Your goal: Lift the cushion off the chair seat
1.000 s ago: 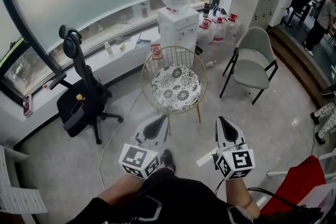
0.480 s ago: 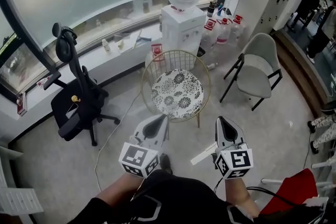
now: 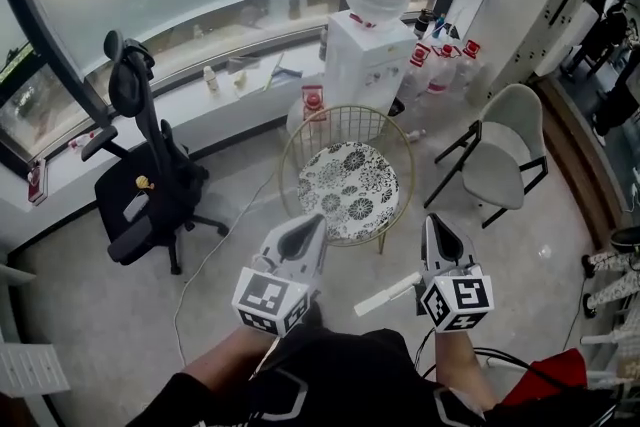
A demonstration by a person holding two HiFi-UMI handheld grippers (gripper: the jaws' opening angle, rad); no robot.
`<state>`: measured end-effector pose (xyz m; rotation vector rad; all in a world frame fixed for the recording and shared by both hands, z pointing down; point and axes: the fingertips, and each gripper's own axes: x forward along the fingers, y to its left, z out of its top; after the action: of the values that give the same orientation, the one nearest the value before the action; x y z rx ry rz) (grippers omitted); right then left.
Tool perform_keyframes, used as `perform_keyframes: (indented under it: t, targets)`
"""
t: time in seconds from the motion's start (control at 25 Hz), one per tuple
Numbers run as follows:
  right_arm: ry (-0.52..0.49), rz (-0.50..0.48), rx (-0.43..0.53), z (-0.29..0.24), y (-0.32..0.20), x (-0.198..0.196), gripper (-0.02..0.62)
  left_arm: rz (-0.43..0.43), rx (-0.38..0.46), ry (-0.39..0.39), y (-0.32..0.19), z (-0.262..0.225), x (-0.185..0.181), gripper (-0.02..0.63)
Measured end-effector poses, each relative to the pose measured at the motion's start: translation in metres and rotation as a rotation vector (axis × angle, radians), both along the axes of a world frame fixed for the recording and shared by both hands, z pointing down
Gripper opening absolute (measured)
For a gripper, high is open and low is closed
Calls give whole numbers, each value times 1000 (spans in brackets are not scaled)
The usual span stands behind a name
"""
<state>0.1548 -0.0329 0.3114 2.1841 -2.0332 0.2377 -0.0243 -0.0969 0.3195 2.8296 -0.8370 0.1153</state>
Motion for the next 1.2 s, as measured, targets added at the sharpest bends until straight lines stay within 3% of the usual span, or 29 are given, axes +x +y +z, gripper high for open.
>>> perform_keyframes:
  t: [0.28,0.48,0.84,1.2]
  targets:
    - [-5,-43,9,-6,-29,5,9,-37,-13,-5,-18,1,2,8]
    - [-35,-153,6,1,-49,14,9,-50,-23,-33,-24,11,26,8]
    - [-87,-300,-21,19,-105,76,9,-161,-26,-55,-55,8,85,8]
    - [-133,-420,-26,31,-166,122,11,-316,-65,-97,-93,22,122,8]
